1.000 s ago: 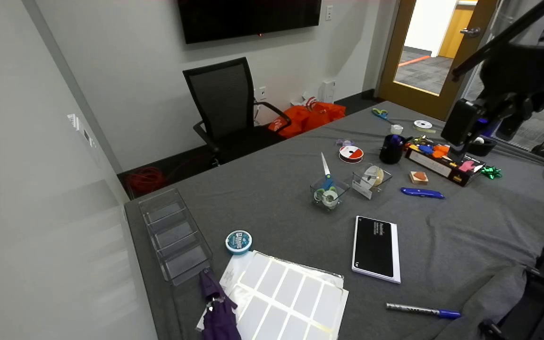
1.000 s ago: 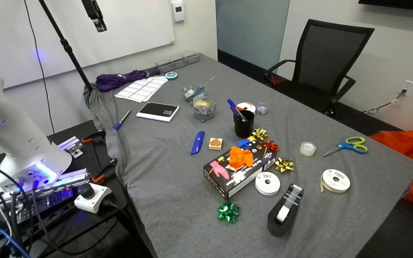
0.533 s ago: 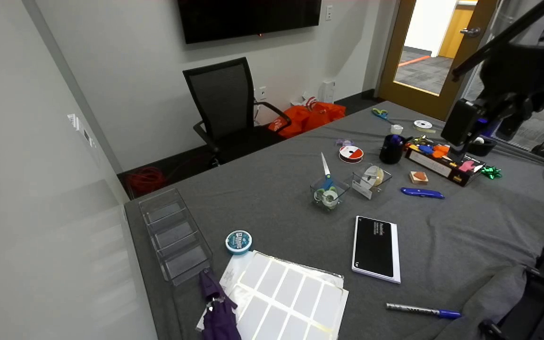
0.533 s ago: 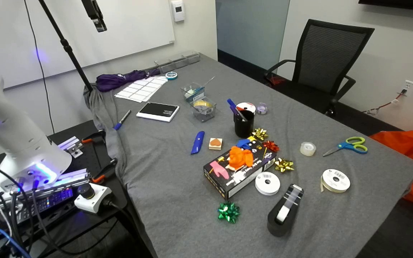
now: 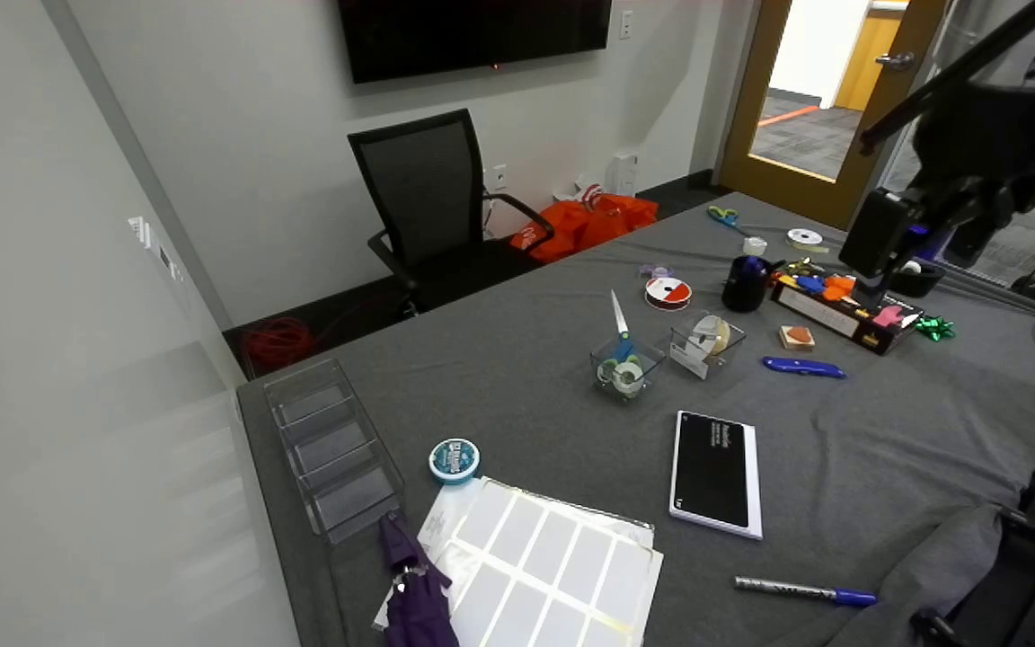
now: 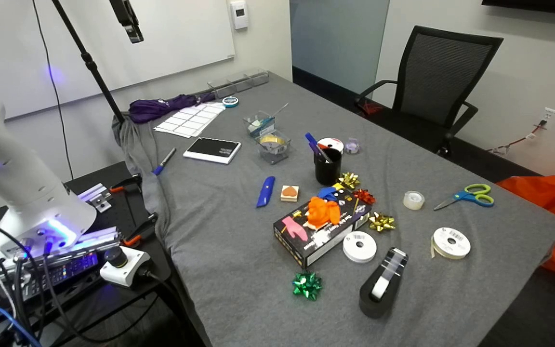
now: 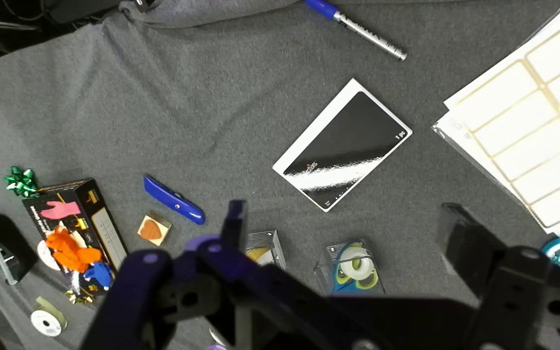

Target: Remove the scissors from the glass box

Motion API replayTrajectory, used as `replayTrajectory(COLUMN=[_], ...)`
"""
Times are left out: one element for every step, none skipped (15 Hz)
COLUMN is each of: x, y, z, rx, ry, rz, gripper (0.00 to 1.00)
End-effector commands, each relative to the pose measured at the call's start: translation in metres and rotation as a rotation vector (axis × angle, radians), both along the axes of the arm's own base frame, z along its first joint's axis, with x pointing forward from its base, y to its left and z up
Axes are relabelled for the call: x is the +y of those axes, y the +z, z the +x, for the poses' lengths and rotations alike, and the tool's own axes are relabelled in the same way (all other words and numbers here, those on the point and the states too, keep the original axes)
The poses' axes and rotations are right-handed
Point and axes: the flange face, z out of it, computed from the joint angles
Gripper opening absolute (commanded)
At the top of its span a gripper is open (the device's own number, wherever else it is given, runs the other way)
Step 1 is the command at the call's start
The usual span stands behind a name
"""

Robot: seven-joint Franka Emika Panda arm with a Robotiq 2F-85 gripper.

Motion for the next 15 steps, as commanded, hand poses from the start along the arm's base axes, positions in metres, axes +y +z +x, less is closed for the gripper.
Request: replayTrajectory(x=[0.0002,0.0002,0.0002,0.0002,0.0002,0.0002,0.0002,0.0002,0.0002,0.0002,0.0002,0.0002,-0.0005,-0.0005,0.0003], y=[0.0005,0.0005,0.0005,0.0005,0.0005,0.0005,0.0005,0.0005,0.0005,0.0005,0.0005,0.0005,-0.0027,-0.0051,-0.0072], z=[0.0002,0.0002,0.0002,0.0002,0.0002,0.0002,0.0002,0.0002,0.0002,0.0002,0.0002,0.0002,0.0020,0.0047,0.0093], rx=[0.001,0.001,0.001,0.001,0.001,0.001,0.001,0.001,0.001,0.001,0.001,0.001,0.003,0.003,-0.002], ry=[0.000,0.000,0.000,0.000,0.000,0.000,0.000,0.000,0.000,0.000,0.000,0.000,0.005,0.001,-0.001], rz=[-0.001,-0.001,-0.001,-0.001,-0.001,-0.001,-0.001,-0.001,-0.001,-0.001,-0.001,-0.001,-0.009,-0.012,-0.011], gripper=[1.00,1.00,1.00,1.00,1.00,1.00,1.00,1.00,1.00,1.00,1.00,1.00,1.00,1.00,1.00])
